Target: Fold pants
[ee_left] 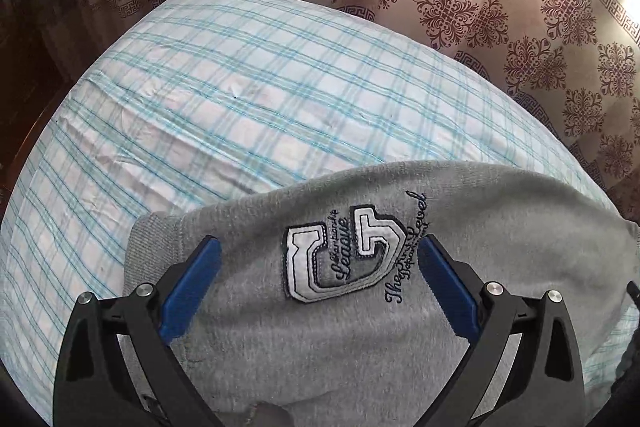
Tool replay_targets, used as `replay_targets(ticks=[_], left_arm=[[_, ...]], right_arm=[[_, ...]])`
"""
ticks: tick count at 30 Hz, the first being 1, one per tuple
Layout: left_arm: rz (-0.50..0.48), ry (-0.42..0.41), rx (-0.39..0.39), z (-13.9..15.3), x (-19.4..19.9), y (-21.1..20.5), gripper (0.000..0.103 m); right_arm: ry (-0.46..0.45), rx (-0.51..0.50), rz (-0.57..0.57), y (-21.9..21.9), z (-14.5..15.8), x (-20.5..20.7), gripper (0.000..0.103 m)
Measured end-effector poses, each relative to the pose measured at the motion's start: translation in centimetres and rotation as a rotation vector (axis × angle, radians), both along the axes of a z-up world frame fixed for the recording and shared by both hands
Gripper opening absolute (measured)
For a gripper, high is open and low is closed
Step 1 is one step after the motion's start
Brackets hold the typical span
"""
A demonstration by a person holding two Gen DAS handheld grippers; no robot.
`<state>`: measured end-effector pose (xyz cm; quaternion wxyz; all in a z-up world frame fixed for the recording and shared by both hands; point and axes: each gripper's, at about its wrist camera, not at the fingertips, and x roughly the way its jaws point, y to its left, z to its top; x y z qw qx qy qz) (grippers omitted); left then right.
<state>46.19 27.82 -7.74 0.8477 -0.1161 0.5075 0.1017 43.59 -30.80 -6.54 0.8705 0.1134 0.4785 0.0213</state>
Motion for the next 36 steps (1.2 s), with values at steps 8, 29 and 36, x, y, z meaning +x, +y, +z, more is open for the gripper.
replay_targets(ticks=[8,29,36], left_arm=[[0.059,0.048,-0.010,-1.4,0.7,-0.2,0.100],[0.097,0.058,-0.029,-2.1,0.4,-0.7,0.100],[0.125,0.056,-0.061,-1.3,-0.2,-0.6,0.100]], right_arm=[[0.021,0.055,-0.255,-8.9,0.7,7.0,0.067],[0.191,-0.044,-0.488,-11.8,-2.8,16.1,0.069],[0.171,-0.135,-0.462,-10.9,-1.9,15.0,0.010]])
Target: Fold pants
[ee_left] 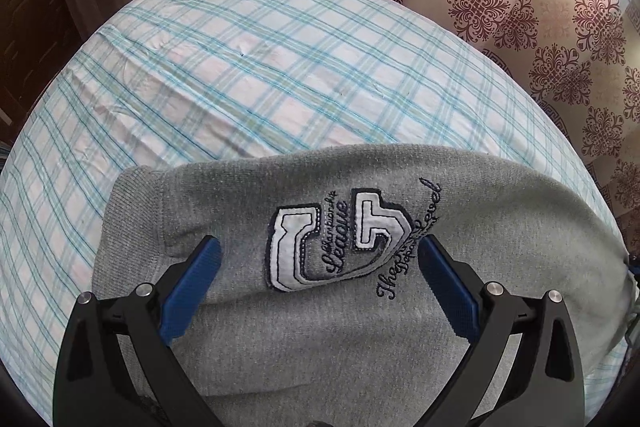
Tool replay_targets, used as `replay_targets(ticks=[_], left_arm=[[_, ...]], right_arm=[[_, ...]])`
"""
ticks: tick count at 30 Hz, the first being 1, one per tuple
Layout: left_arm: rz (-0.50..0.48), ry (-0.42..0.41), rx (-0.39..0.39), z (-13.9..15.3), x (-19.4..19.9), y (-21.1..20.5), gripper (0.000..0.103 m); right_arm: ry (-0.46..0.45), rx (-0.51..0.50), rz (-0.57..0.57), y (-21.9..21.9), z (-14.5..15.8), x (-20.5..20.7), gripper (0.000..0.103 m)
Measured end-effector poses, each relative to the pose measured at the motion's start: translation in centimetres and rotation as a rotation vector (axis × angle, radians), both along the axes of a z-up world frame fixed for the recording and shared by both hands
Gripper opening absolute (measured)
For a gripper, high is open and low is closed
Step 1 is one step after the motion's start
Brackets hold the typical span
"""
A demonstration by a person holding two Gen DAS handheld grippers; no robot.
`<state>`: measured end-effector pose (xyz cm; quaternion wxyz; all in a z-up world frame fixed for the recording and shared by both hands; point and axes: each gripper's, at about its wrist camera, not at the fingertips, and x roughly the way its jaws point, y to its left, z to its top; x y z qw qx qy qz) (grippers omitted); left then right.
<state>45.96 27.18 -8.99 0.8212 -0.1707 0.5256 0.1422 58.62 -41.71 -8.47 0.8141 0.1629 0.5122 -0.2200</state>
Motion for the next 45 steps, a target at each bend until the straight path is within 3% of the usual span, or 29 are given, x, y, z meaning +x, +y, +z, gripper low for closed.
replay_targets(ticks=[3,12,23,27,31,32,33,34,36,40,45], left_arm=[[0.019,-0.015,-0.042,0.9,-0.5,0.3,0.100],[0.106,-0.060,-0.232,2.3,-2.2,1.3,0.100],[0.162,-0.060,-0.411,2.2,-1.6,-1.1,0.100],[0.168,-0.056,-0.410,1.3,-0.2,-1.9,0.100],[0.204,-0.072,-0.460,0.7,0.3,-1.9,0.100],[0.215,-0.082,-0.471,0.5,0.2,-1.8,0.097],[0.226,-0.098,-0.487,0.4,0.0,-1.7,0.076],[0.235,-0.099,-0.506,0.1,-0.2,-1.5,0.061],[0.252,-0.068,-0.551,-0.7,-0.6,-1.3,0.008],[0.259,-0.104,-0.570,0.5,-2.5,-0.9,0.007],[0.209,-0.162,-0.572,5.1,-5.0,-0.6,0.007]], right_arm=[[-0.058,0.036,-0.002,-0.5,1.6,-1.7,0.004],[-0.221,0.111,0.013,-2.1,6.7,-9.4,0.004],[-0.266,0.180,-0.002,-3.7,5.4,-18.3,0.004],[-0.272,0.209,-0.017,-4.3,4.8,-20.0,0.004],[-0.267,0.192,0.001,-4.7,4.4,-21.6,0.004],[-0.266,0.191,0.003,-4.7,4.3,-21.9,0.004],[-0.266,0.195,0.005,-4.8,4.2,-22.2,0.004],[-0.269,0.200,0.006,-4.9,4.1,-22.5,0.004],[-0.272,0.214,0.004,-5.2,4.1,-22.9,0.004],[-0.298,0.216,0.014,-5.2,5.4,-23.2,0.004],[-0.363,0.212,0.000,-5.6,9.1,-24.2,0.004]])
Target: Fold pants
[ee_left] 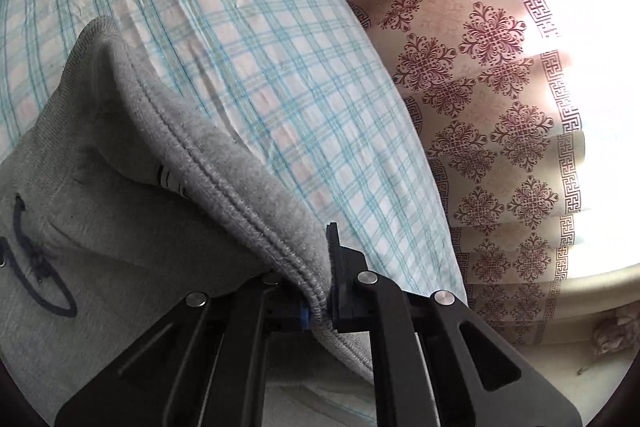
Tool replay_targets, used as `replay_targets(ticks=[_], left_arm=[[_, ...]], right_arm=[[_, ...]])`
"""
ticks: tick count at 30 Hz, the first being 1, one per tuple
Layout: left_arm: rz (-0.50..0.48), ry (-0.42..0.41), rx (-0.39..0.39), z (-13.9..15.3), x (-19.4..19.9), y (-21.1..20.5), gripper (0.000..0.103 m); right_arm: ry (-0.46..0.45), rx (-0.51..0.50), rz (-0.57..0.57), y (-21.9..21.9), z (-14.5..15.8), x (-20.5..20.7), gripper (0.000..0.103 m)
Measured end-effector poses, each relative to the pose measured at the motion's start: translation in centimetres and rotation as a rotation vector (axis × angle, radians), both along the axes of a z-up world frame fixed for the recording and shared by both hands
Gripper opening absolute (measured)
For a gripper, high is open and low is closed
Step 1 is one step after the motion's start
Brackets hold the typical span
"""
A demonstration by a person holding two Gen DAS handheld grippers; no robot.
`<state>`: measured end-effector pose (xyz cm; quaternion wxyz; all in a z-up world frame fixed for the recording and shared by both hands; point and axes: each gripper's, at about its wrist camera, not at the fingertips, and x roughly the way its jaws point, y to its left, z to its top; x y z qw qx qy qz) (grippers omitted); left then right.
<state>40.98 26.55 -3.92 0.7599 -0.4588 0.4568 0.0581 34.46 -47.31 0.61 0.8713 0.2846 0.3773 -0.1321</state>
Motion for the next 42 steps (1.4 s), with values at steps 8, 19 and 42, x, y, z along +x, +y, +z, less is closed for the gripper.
replay_targets(ticks=[8,19,42], left_arm=[[-0.086,-0.059,0.014,5.2,-5.6,-1.0,0.006],[-0.082,-0.012,0.000,3.4,-10.2,-0.6,0.006],[-0.062,0.004,0.010,3.4,-10.3,0.3,0.006]], right_arm=[[-0.007,0.054,-0.042,-1.6,3.2,-5.3,0.005],[0.086,0.344,-0.109,-3.9,-7.8,-7.9,0.052],[-0.018,0.270,-0.096,-2.4,-5.3,-2.6,0.007]])
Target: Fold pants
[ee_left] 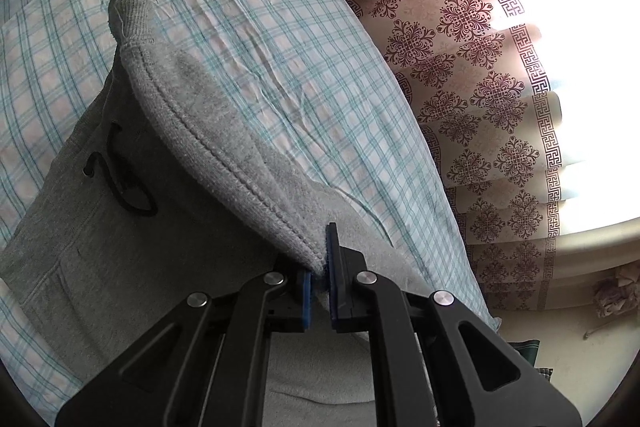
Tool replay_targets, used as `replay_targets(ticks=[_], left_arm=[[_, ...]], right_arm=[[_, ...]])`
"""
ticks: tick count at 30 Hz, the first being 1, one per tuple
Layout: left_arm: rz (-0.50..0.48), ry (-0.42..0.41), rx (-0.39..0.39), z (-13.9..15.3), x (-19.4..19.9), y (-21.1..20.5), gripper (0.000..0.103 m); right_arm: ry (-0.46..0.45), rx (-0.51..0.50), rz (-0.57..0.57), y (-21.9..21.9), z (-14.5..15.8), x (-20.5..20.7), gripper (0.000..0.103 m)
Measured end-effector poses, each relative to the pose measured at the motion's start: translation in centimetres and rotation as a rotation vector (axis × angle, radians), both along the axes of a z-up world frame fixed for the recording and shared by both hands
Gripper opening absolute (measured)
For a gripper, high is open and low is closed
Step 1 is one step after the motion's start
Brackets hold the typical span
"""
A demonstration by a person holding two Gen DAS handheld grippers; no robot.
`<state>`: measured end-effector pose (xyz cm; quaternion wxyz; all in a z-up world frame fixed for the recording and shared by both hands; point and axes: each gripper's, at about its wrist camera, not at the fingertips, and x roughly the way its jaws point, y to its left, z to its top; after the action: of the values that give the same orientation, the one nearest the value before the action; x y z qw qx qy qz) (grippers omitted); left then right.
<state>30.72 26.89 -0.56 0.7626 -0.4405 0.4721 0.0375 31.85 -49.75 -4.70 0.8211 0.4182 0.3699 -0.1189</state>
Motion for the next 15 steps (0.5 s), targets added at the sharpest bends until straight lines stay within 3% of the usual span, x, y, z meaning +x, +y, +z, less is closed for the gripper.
replay_targets(ticks=[4,8,15], left_arm=[[0.004,-0.027,0.000,1.2,-1.2,0.4,0.006],[-0.016,-0.059,-0.003,2.3,-3.7,0.7,0.006],[-0.074,-0.049,0.009,1.3,-9.4,1.1,0.006]], right_arm=[[-0.053,-0.018,-0.004,-1.2,5.3,-3.0,0.007],[-0.083,-0.021,-0.008,-1.8,8.6,-7.6,0.007],[-0.085,-0.012,-0.016,-1.2,8.9,-17.9,0.007]])
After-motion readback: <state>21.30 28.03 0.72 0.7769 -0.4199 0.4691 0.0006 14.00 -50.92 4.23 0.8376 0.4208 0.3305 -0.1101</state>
